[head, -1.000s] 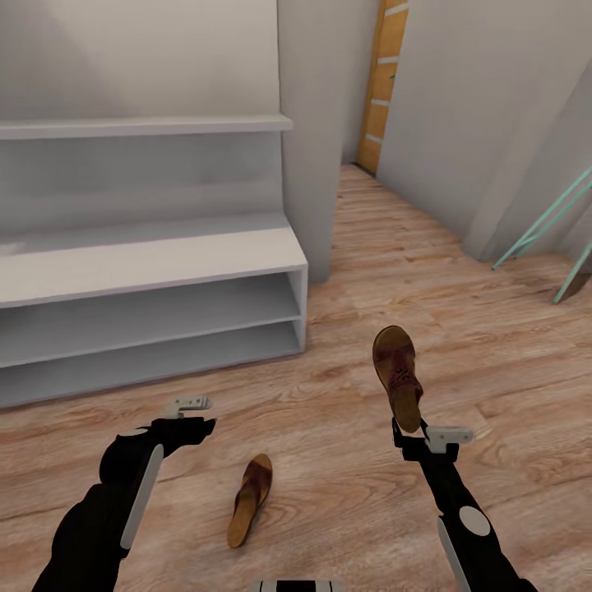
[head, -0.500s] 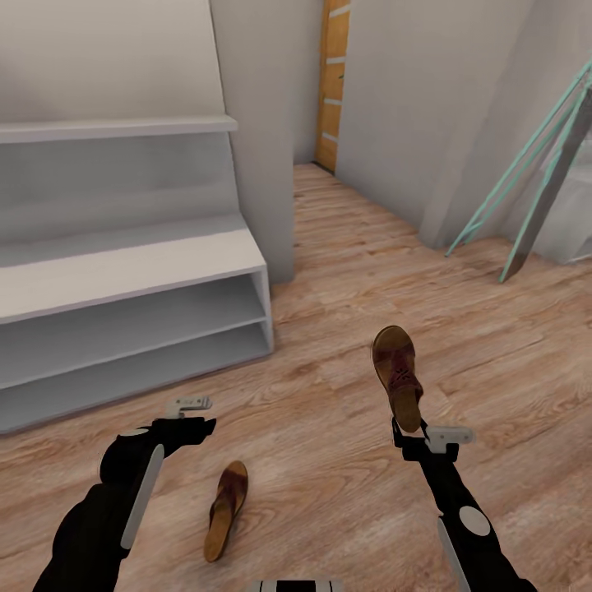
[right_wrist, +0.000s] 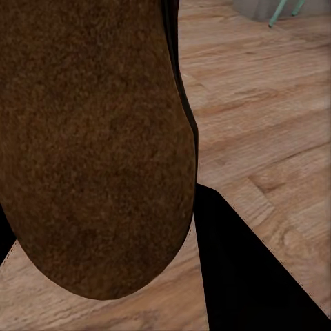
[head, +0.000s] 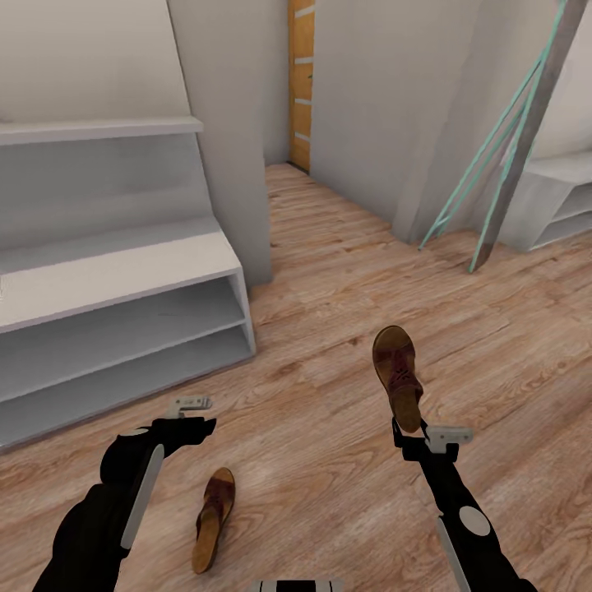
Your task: Pick up the two gym shoes and the two sandals from the corridor floor and place them onto the hallstand (shoe rack) in the corridor, making sure they are on the rack and not on the floor. Arrange them so the two gym shoes are next to each other and the two sandals are next to each other.
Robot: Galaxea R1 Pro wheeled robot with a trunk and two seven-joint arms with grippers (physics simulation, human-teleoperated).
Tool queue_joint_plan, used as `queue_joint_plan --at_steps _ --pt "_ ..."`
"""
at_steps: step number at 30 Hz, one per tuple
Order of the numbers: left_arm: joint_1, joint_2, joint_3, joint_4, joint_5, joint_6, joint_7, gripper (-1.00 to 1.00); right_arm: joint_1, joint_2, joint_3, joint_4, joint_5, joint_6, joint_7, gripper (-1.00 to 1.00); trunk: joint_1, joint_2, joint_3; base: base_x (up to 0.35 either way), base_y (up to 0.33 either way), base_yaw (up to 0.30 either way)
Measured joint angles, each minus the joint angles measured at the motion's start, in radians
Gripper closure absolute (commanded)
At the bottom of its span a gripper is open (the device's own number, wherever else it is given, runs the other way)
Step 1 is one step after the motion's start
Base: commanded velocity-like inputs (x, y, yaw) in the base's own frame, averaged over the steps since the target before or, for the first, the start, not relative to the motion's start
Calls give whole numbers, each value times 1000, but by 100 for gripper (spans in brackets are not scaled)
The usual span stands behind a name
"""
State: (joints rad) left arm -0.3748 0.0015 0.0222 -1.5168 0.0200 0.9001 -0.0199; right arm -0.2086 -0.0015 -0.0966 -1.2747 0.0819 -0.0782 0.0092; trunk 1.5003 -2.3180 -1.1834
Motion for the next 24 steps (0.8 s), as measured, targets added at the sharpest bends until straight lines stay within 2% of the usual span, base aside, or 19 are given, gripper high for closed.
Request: queue_joint_plan --at_steps 10,18,24 --pt "0 0 1 0 0 0 0 -100 0 0 0 0 0 0 0 100 0 0 0 0 86 -1" --pt "0 0 1 0 0 0 0 -100 0 0 0 0 0 0 0 100 0 0 0 -74 188 0" --pt "0 0 1 0 0 0 0 -100 0 0 0 0 0 0 0 100 0 0 0 -23 33 -1"
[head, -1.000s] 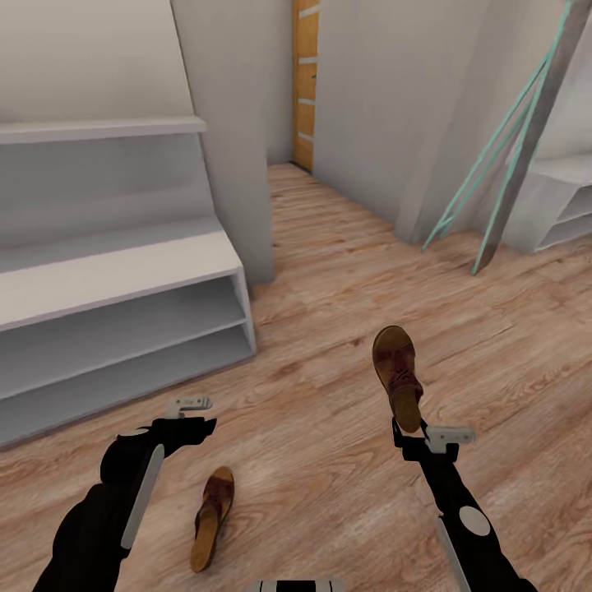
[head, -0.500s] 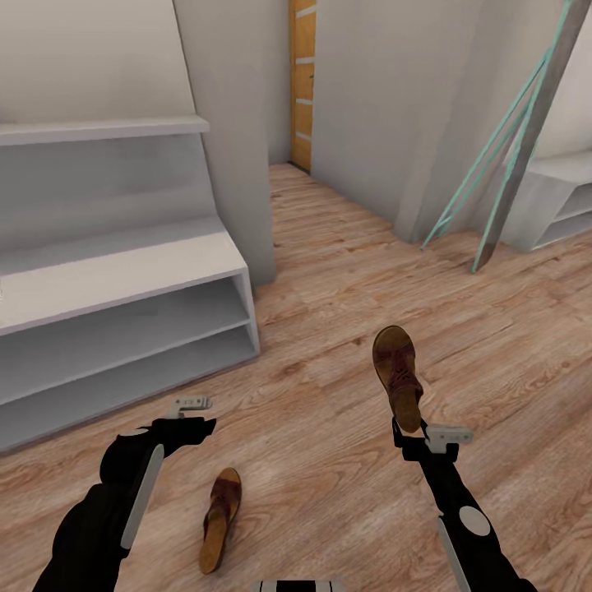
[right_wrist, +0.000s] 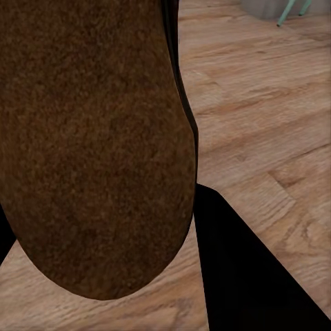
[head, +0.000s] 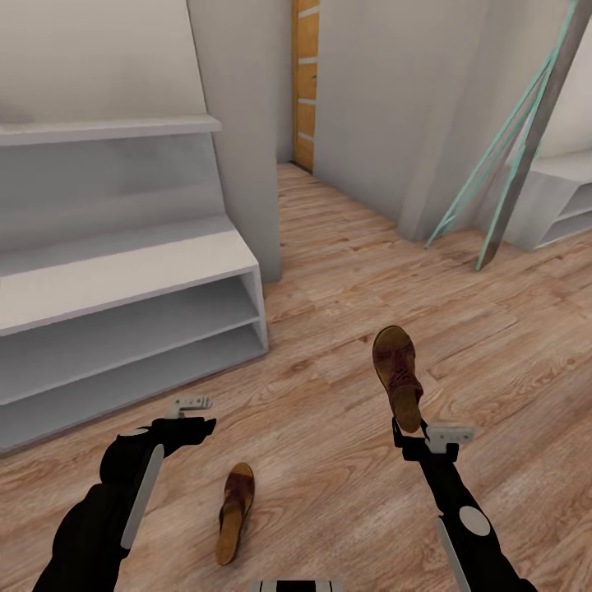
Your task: Pick up the two gym shoes and the two sandals from the corridor floor and place them onto the hallstand (shoe rack) in the corridor, making sure they are on the rack and not on the floor. Arrange them so the two gym shoes are next to each other and the two sandals are next to each other.
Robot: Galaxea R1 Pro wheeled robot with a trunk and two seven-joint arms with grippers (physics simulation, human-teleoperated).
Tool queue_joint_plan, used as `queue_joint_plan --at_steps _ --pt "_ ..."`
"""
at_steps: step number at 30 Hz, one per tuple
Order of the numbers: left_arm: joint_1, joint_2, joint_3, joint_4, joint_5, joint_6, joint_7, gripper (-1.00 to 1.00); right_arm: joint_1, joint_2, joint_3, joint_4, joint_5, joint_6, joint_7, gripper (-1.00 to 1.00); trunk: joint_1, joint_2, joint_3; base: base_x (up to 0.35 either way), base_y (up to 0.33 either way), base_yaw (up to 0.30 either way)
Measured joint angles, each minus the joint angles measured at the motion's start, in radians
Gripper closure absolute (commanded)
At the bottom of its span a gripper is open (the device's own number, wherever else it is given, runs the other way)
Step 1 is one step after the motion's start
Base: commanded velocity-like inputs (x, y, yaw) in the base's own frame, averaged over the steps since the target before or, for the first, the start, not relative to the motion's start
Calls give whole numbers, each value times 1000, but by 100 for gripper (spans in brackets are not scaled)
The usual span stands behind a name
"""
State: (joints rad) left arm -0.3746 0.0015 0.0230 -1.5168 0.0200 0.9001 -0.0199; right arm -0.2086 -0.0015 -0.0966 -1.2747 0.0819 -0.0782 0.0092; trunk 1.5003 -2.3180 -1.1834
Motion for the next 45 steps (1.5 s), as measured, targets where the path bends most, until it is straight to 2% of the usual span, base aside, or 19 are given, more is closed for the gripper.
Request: queue_joint_plan --at_steps 13,25,28,33,45 --pt "0 -1 1 0 0 0 1 -100 0 0 0 0 0 0 0 100 0 0 0 -1 2 -195" --pt "-1 -2 3 -1 0 0 3 -100 0 0 0 -1 1 0 0 100 0 0 0 0 0 -23" --pt "-1 -1 9 0 0 2 3 -100 0 0 1 0 2 0 0 100 0 0 0 0 0 0" --pt "-1 0 49 0 1 4 4 -100 0 0 1 0 10 0 0 100 0 0 0 0 0 0" --pt "-3 0 55 0 -1 4 2 -100 0 0 0 0 12 0 0 100 0 0 0 0 0 0"
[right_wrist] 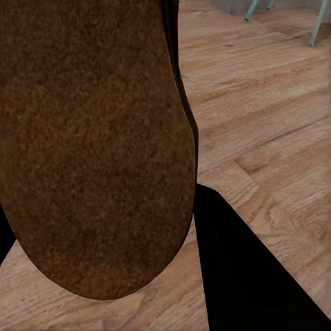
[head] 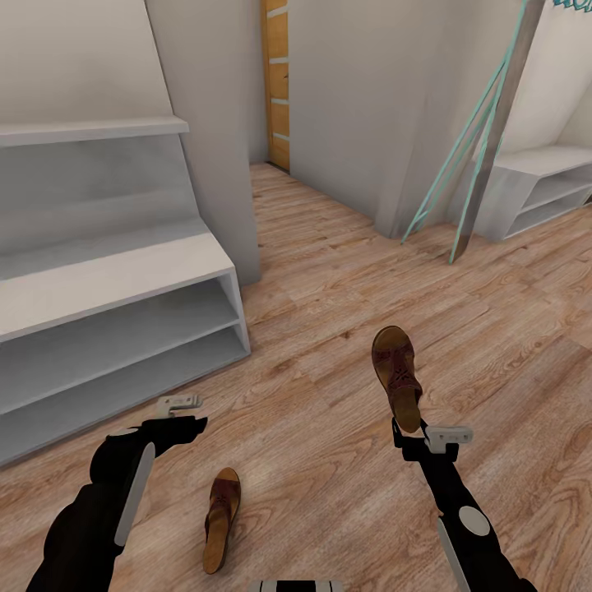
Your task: Pick up the two gym shoes and the two sandals from the corridor floor and place them onto the hallstand (shoe rack) in the corridor, making sure they are on the rack and not on the floor. Arrange them so the two gym shoes are next to each other and the two sandals are next to each other.
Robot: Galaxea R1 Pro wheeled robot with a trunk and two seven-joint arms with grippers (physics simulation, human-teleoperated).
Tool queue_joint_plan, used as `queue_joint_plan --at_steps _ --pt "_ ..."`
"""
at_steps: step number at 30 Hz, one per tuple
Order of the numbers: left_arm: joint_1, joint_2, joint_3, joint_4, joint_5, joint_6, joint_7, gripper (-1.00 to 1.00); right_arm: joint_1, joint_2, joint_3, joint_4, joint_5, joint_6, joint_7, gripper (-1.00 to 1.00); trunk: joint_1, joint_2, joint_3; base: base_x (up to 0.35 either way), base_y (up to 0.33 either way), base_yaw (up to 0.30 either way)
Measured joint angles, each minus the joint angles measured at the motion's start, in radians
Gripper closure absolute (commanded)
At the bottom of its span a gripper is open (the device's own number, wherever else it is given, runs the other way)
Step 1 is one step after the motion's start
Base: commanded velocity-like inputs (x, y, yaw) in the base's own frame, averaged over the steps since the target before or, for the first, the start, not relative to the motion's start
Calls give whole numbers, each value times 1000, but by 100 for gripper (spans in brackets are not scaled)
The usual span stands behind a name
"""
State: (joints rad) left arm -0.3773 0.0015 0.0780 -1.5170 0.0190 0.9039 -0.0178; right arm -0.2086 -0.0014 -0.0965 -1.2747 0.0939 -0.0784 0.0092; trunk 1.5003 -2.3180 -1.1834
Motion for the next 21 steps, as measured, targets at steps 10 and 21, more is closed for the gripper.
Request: queue_joint_plan --at_steps 10,21 --pt "-56 -1 0 7 -1 1 7 -100 0 1 2 0 -6 2 0 100 0 0 0 0 0 0" --pt "-504 -1 -1 699 -6 18 8 -100 0 3 8 -46 -3 620 -1 100 0 0 0 0 0 0"
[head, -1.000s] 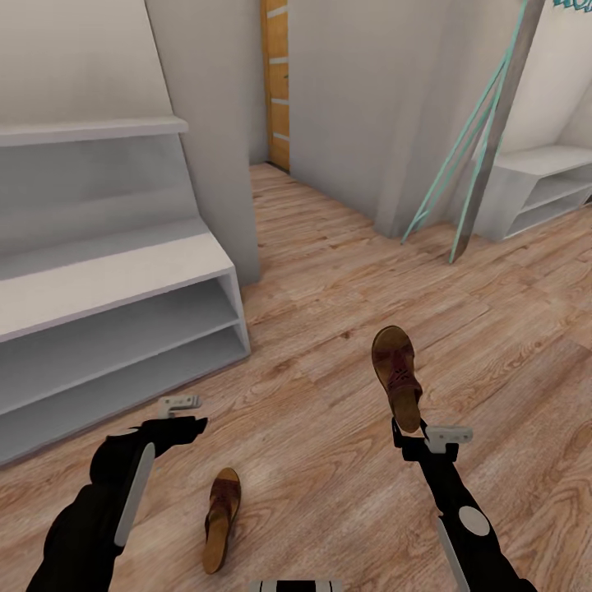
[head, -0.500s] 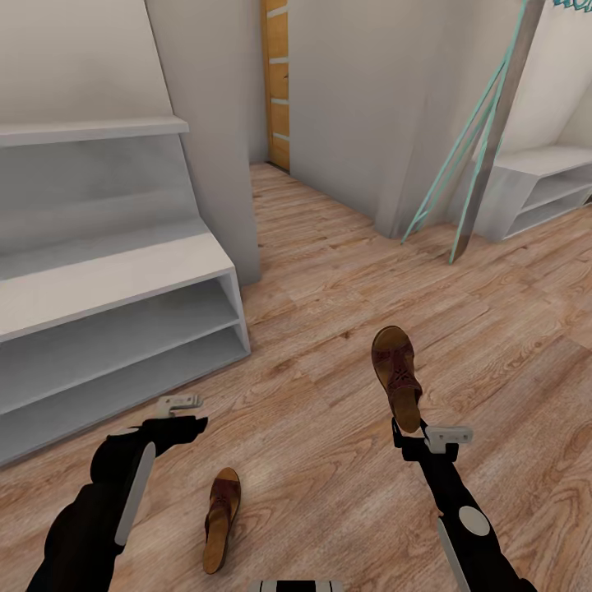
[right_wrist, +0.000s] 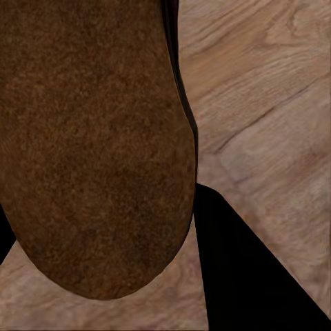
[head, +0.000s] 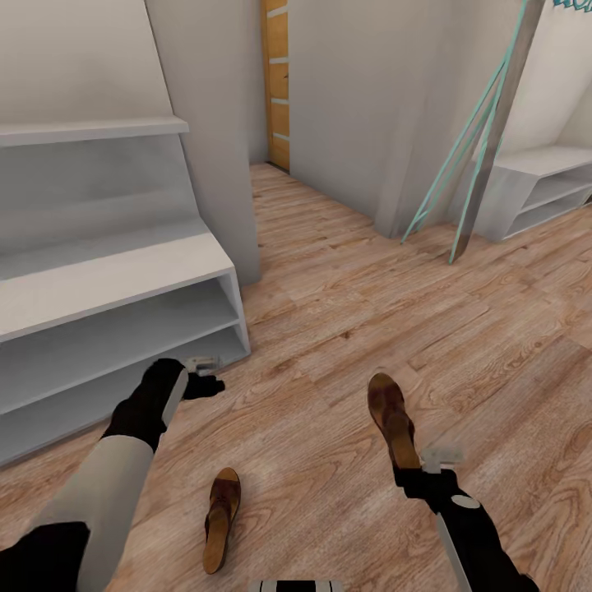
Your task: Pick up the two gym shoes and the two sandals from the corridor floor and place them onto the hallstand (shoe rack) in the corridor, making sure they are on the rack and not on the floor. Arrange them so the two gym shoes are next to each other and the two sandals are next to each other.
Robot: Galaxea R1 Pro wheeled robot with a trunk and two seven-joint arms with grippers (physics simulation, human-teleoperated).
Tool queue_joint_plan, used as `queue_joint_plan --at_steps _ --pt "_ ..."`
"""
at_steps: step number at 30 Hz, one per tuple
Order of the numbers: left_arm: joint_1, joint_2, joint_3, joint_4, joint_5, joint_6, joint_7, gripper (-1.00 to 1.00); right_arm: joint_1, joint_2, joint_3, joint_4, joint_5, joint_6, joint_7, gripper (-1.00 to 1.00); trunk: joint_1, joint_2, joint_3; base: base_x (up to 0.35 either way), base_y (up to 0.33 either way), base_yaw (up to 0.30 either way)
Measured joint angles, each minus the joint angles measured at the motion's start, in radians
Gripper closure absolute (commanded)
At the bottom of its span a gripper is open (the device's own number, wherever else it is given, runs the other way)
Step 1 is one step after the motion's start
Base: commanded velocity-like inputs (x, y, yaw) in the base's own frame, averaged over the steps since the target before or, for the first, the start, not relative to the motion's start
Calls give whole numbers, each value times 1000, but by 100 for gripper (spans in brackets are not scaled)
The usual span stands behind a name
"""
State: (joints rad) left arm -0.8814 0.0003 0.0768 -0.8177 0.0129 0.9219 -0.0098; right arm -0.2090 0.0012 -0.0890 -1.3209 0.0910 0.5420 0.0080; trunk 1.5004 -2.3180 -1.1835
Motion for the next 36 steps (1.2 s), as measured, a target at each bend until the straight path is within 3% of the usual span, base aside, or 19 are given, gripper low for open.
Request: queue_joint_plan --at_steps 5,10,20,23,26,30,34,36 --pt "-14 1 -3 89 -6 -9 -2 -100 -4 -1 0 -44 -5 75 2 100 0 0 0 0 0 0" --pt "3 1 -4 101 -8 -13 -2 -100 -3 -1 3 -117 -6 85 8 100 0 0 0 0 0 0" --pt "50 3 1 100 0 -44 -5 -100 -3 -1 3 -146 -6 86 8 100 0 0 0 0 0 0" --pt "59 3 0 100 0 -92 -5 -100 -3 -1 2 -167 -6 86 8 100 0 0 0 0 0 0" --pt "75 4 2 100 1 -193 -8 -100 -3 0 2 -184 -6 80 3 100 0 0 0 0 0 0" --pt "139 3 3 100 1 -342 -8 -100 -5 0 1 -193 -6 30 2 100 0 0 0 0 0 0" --pt "159 3 4 101 2 -387 -9 -100 -6 0 3 -194 -6 -73 1 100 0 0 0 0 0 0" --pt "162 3 4 101 4 -392 -9 -100 -12 2 5 -195 -6 -90 0 100 0 0 0 0 0 0"
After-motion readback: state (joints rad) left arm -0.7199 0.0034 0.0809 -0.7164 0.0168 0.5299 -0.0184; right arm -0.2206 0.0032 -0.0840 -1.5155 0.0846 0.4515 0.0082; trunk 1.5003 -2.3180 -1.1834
